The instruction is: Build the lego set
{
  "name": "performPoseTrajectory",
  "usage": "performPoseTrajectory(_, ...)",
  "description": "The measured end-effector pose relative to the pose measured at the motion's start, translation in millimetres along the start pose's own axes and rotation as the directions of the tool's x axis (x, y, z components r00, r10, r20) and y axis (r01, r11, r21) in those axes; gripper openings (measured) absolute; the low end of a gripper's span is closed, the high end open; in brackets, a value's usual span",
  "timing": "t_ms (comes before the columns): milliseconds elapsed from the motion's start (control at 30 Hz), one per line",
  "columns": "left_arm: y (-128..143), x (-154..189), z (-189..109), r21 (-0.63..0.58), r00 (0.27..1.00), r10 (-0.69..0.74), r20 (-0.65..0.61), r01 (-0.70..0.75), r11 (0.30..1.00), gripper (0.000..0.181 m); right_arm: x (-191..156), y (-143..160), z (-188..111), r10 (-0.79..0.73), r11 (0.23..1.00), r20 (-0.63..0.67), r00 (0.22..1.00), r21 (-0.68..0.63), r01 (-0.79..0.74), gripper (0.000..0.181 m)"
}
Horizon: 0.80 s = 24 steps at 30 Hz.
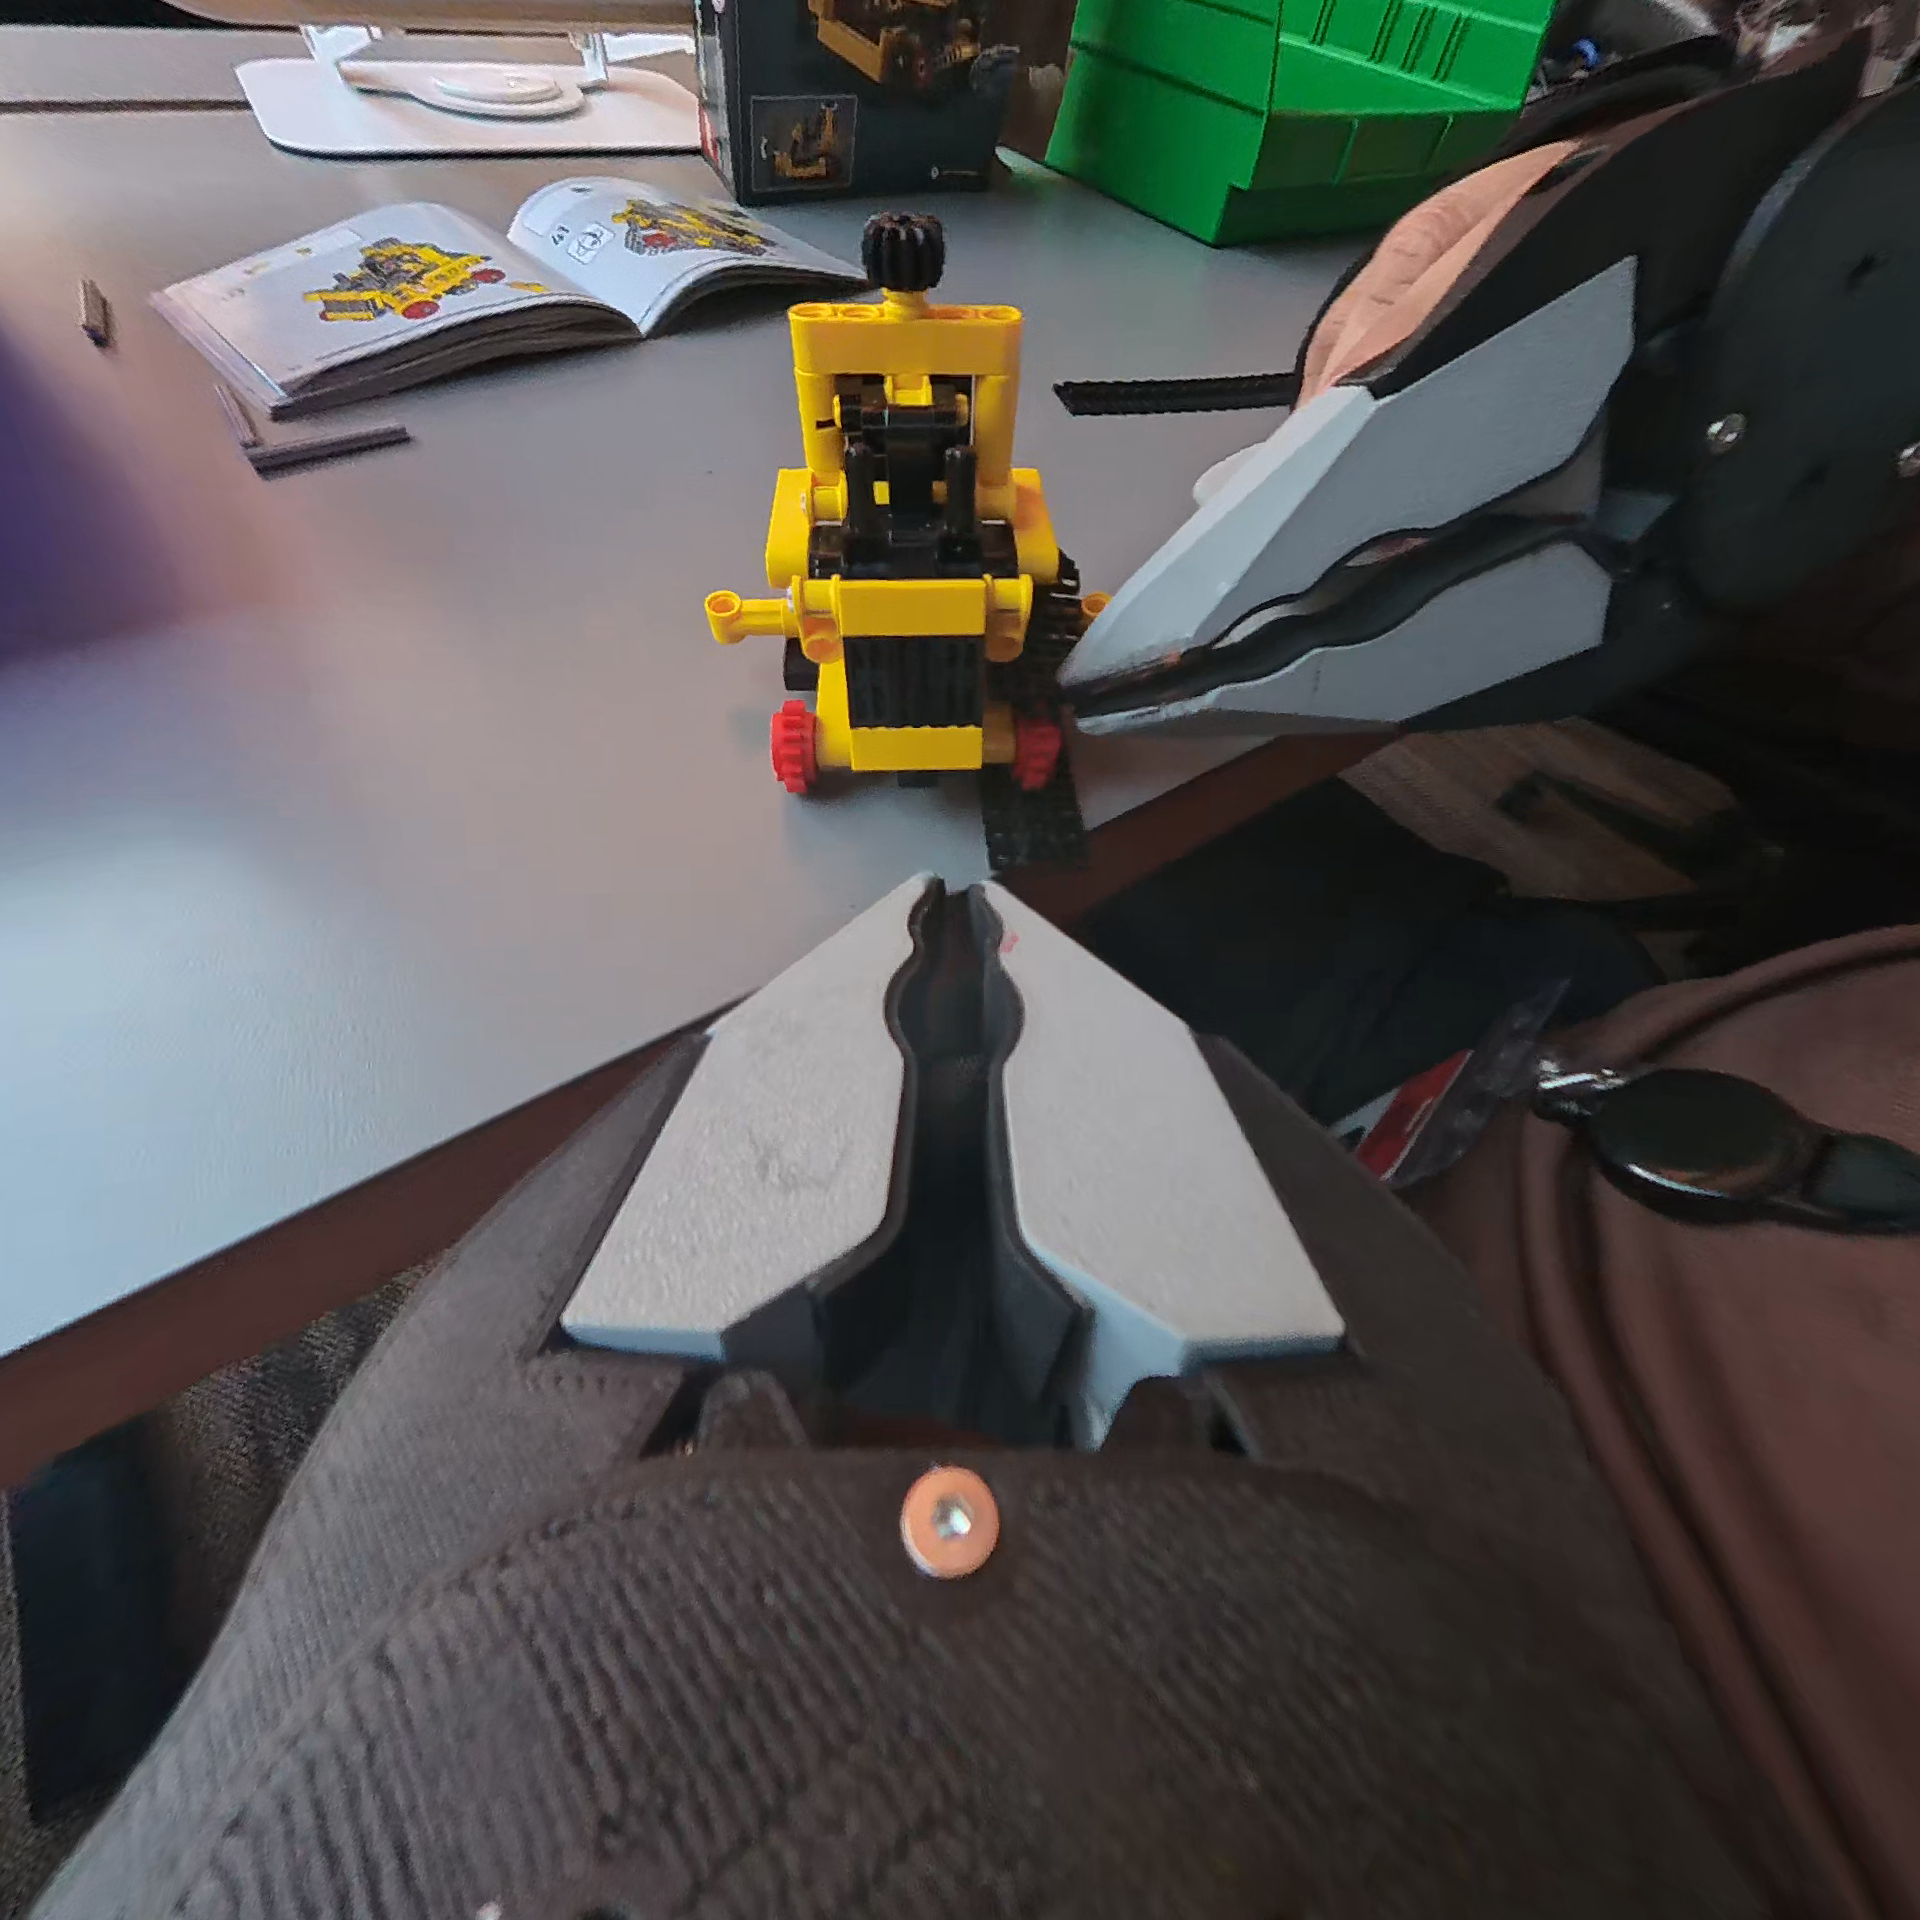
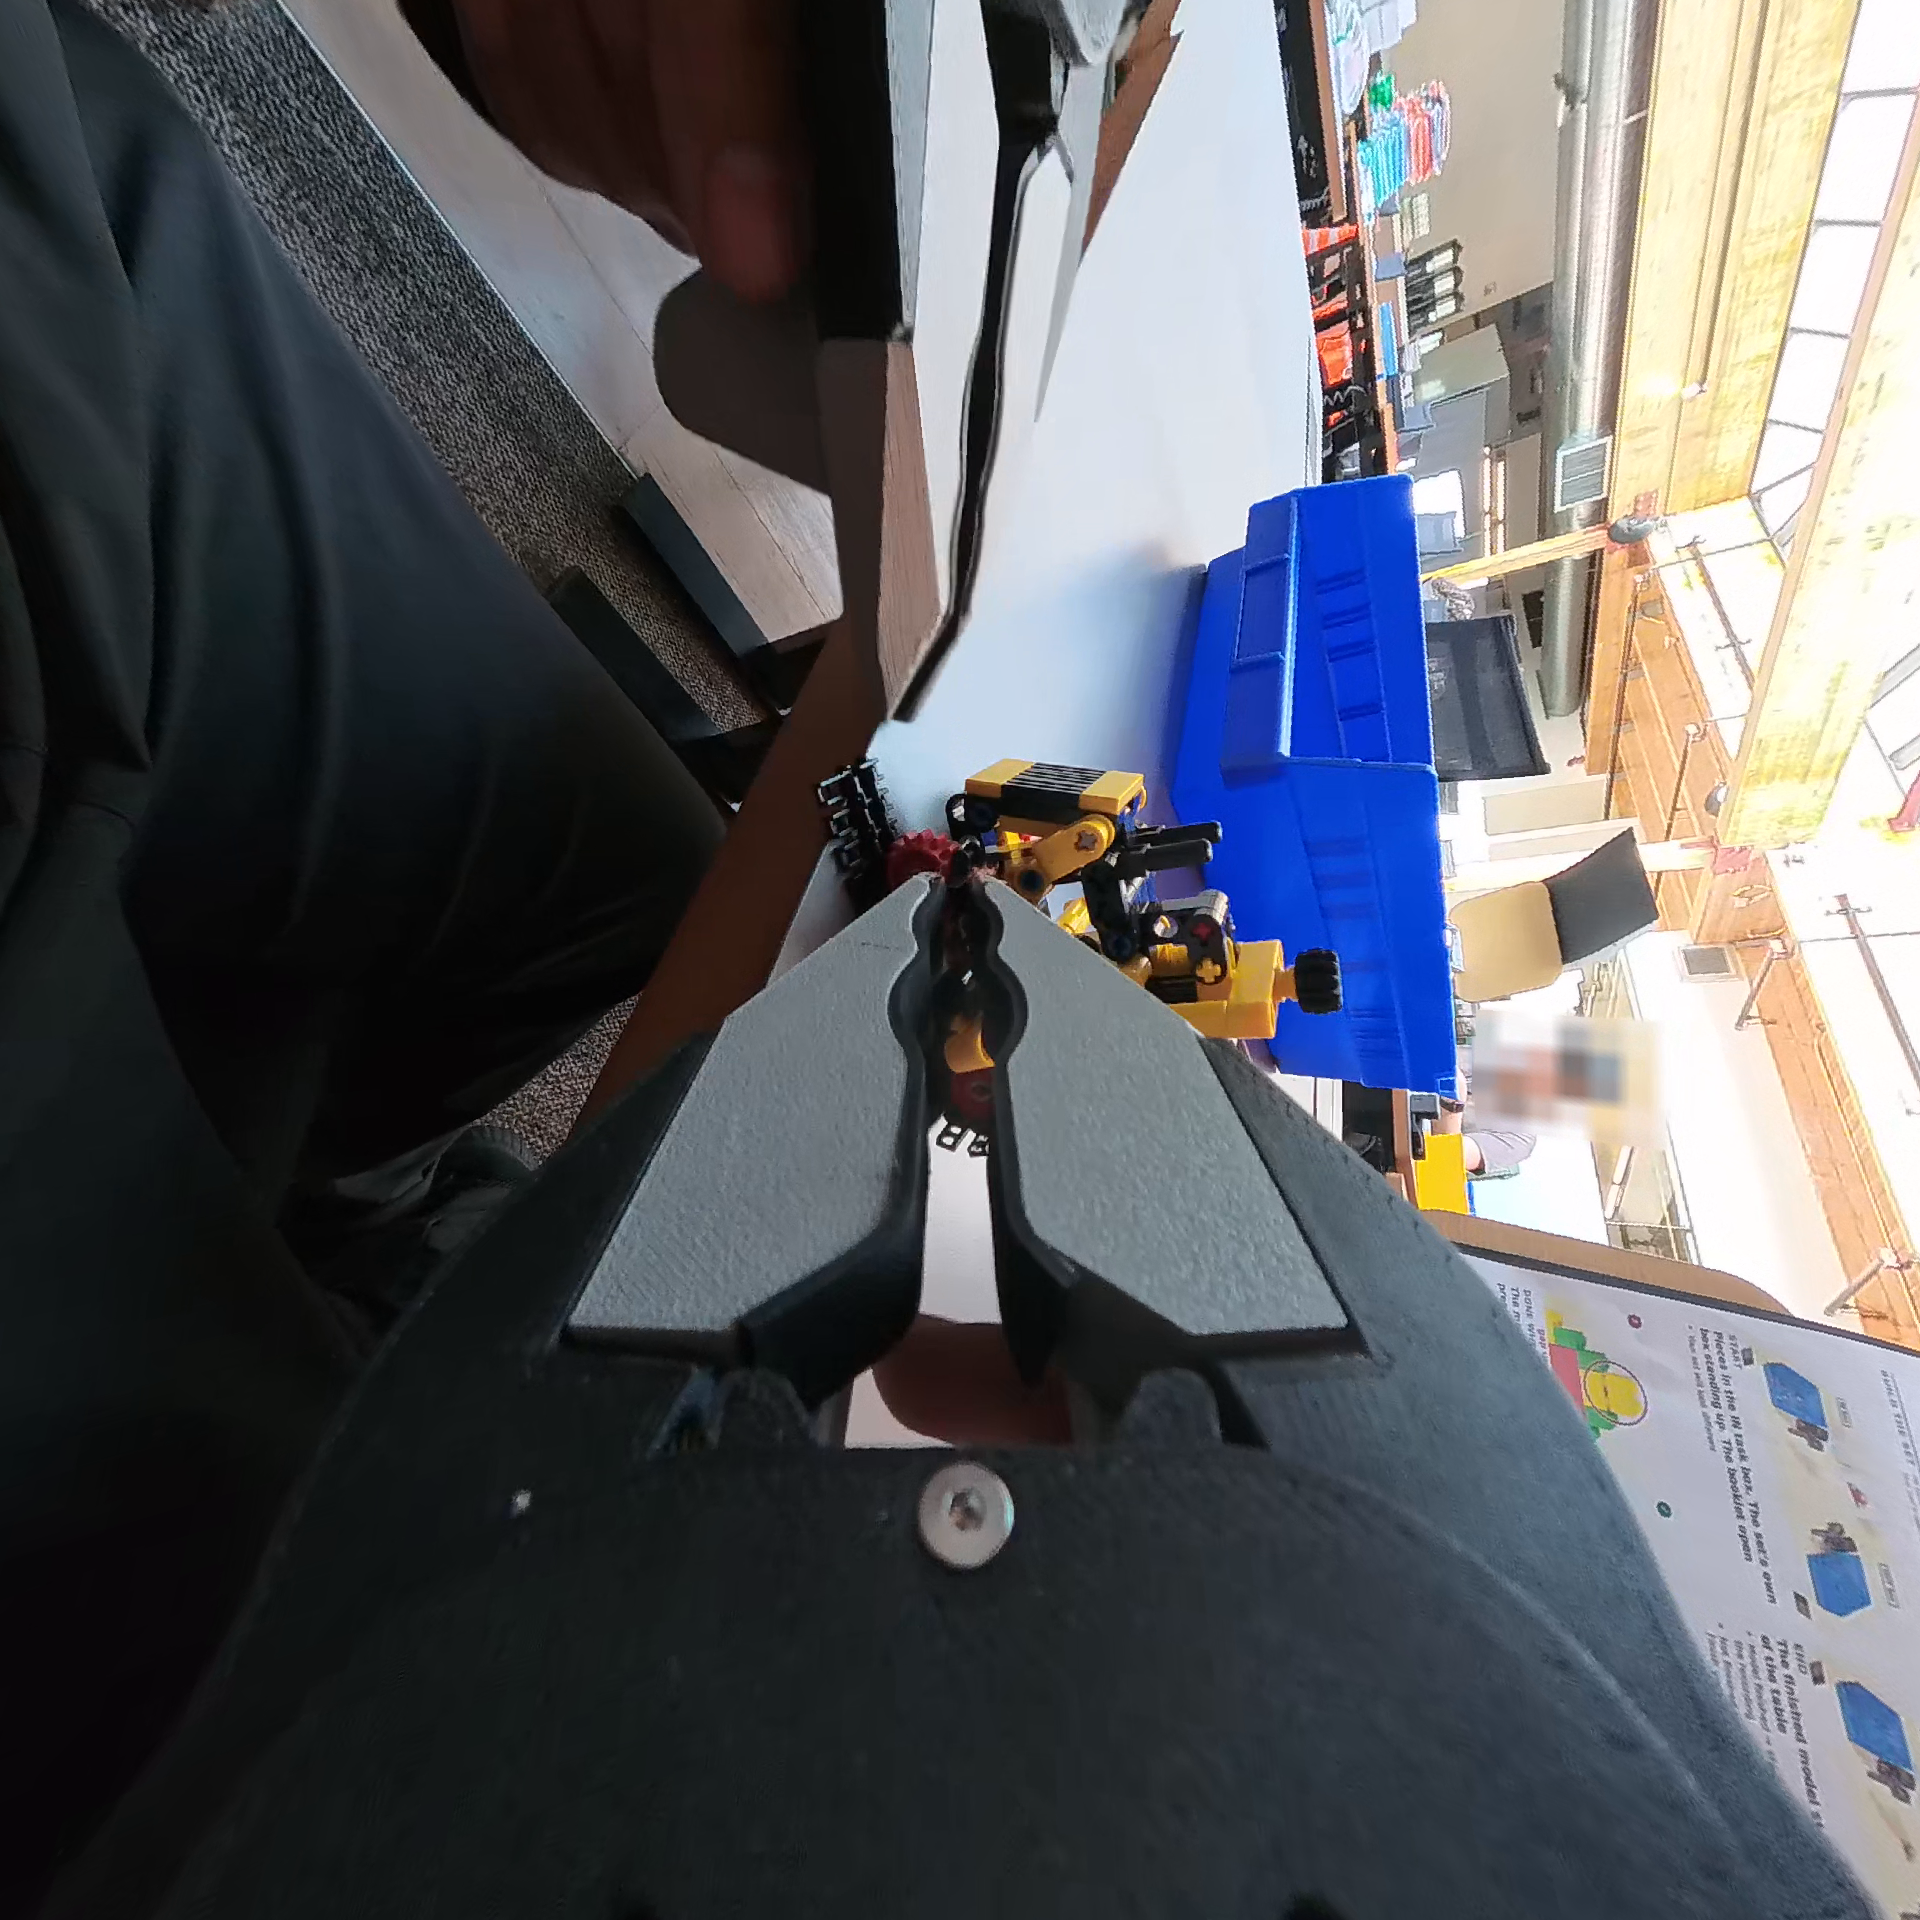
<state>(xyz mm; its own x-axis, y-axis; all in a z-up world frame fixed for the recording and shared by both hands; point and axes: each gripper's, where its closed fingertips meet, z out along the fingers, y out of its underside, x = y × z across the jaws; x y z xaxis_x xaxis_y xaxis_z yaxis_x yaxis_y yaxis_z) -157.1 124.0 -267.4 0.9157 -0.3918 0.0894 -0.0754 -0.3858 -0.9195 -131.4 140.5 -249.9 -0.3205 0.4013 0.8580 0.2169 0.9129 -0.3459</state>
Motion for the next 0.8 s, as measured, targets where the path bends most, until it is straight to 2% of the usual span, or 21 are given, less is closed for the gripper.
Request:
performPoseTrajectory(133, 11, 20, -3, -0.056, 0.993, -0.086, -0.084, 0.081, 0.995, 0.0, 0, -1, 0, -0.002, 1.0, -0.001, 1.0, 0.001, 0.002, 0.0)
performPoseTrajectory(267, 16, 41, 7, -0.084, 0.972, -0.182, -0.147, 0.171, 0.982, 0.009, 0, -1, 1, -0.007, 1.0, -0.004, 1.0, 0.001, 0.007, 0.0)
performPoseTrajectory(467, 9, 39, 18, -0.043, 0.917, -0.37, -0.148, 0.368, 0.929, 0.015, 0, 0, 1, -0.008, 1.0, -0.008, 1.0, -0.002, 0.008, 0.0)
performPoseTrajectory(667, -3, 23, 11, 0.062, 0.917, -0.39, -0.084, 0.396, 0.916, 0.008, 0, -1, 1, -0.01, 1.0, -0.01, 1.0, -0.002, 0.01, 0.0)
performPoseTrajectory(800, -3, 23, 13, 0.064, 0.912, -0.402, -0.08, 0.407, 0.911, 0.005, 0, -3, 1, -0.018, 1.0, -0.01, 1.0, 0.006, 0.018, 0.0)
